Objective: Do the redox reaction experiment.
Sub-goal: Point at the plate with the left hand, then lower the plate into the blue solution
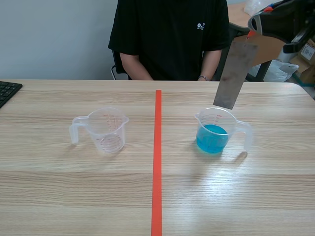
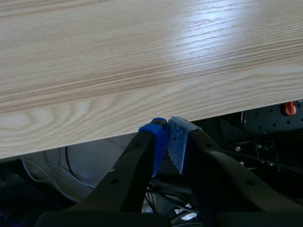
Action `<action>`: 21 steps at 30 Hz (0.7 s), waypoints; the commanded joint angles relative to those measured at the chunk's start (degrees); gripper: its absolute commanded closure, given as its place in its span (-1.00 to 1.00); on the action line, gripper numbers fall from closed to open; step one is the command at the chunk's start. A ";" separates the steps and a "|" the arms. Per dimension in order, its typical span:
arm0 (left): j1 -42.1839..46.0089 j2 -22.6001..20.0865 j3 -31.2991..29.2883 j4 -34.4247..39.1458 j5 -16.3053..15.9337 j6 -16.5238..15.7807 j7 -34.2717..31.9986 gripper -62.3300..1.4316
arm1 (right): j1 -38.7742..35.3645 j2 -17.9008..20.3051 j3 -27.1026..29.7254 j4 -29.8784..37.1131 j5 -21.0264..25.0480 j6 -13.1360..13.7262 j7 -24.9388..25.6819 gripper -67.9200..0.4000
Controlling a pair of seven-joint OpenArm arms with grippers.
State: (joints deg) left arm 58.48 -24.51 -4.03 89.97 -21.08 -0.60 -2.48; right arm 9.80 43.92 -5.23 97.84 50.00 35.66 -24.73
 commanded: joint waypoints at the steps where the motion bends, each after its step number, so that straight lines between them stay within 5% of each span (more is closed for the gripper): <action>1: 0.70 -0.09 0.20 0.35 -0.17 -0.13 -0.63 0.82 | 1.31 -0.17 0.72 -1.22 -0.70 -0.22 0.66 0.94; 21: 0.70 -0.13 0.20 0.35 -0.20 -0.13 -0.63 0.82 | 1.36 -7.02 -1.05 -8.26 -8.90 1.90 5.03 0.94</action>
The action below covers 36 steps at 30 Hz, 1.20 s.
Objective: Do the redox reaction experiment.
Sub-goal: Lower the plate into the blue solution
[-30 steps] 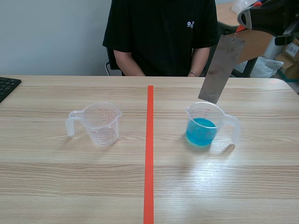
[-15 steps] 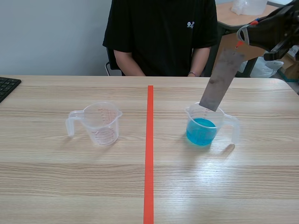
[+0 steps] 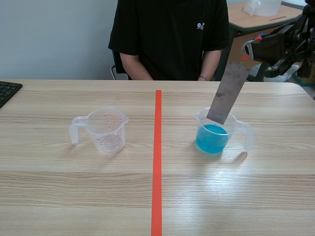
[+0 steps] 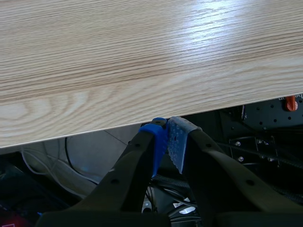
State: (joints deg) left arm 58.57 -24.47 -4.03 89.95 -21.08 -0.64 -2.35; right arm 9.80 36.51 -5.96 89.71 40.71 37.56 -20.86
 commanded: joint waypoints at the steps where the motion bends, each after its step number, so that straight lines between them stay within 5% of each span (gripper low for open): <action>1: 0.61 -0.17 0.20 0.37 -0.20 -0.09 -0.76 0.82 | 1.38 0.09 -0.63 -0.66 -0.28 0.02 1.73 0.94; 22: 0.61 -0.17 0.20 0.37 -0.20 -0.09 -0.74 0.82 | 1.46 -5.44 -6.62 -10.73 -14.88 0.02 11.19 0.94; 36: 0.61 -0.17 0.20 0.37 -0.20 -0.09 -0.74 0.82 | 1.49 -5.60 -6.62 -10.73 -15.04 0.02 11.39 0.94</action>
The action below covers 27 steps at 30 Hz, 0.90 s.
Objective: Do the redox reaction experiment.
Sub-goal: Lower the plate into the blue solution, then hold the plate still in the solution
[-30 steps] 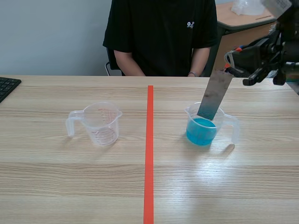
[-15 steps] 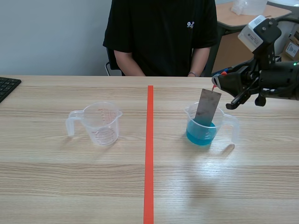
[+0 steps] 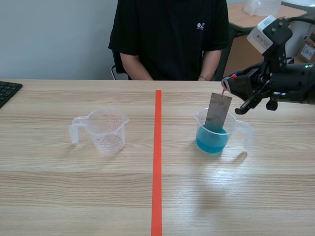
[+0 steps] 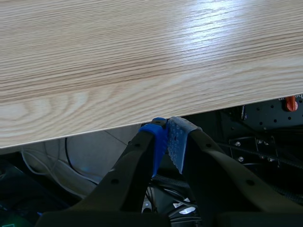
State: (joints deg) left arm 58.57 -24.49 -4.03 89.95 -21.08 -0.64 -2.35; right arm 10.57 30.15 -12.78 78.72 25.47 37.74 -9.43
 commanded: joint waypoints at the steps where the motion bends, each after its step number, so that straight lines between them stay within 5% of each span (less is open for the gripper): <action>1: 0.61 -0.15 0.20 0.37 -0.20 -0.09 -0.74 0.82 | 0.72 0.76 0.20 0.26 0.20 -0.15 -0.04 0.94; 27: 0.61 -0.15 0.20 0.37 -0.20 -0.09 -0.74 0.82 | 0.72 0.79 0.22 0.28 0.20 -0.15 -0.09 0.94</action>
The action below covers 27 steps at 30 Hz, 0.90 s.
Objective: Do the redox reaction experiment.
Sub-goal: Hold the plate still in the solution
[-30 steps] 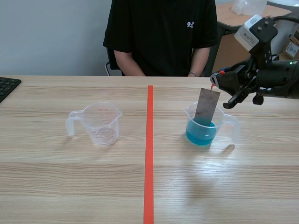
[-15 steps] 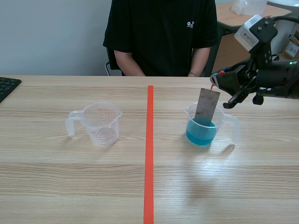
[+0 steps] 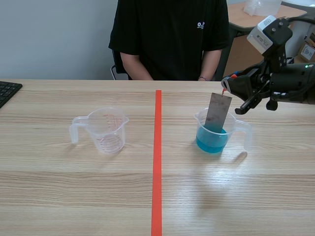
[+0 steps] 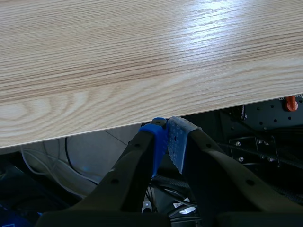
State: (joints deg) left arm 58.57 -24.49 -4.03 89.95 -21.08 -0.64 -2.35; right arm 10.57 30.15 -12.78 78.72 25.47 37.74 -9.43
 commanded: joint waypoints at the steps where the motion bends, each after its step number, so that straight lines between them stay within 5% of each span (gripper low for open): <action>1: 0.61 -0.15 0.20 0.37 -0.20 -0.09 -0.74 0.82 | 0.72 0.79 0.22 0.28 0.22 -0.15 -0.09 0.94; 12: 0.61 -0.15 0.20 0.37 -0.20 -0.09 -0.74 0.82 | 0.68 1.60 0.46 2.56 0.74 -0.13 -1.18 0.94; 27: 0.61 -0.15 0.20 0.37 -0.20 -0.09 -0.74 0.82 | 0.50 5.92 3.43 12.87 13.84 0.33 -12.22 0.94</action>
State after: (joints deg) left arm 58.57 -24.49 -4.03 89.95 -21.08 -0.64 -2.35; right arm 10.24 34.94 -10.63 90.41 38.37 38.24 -22.22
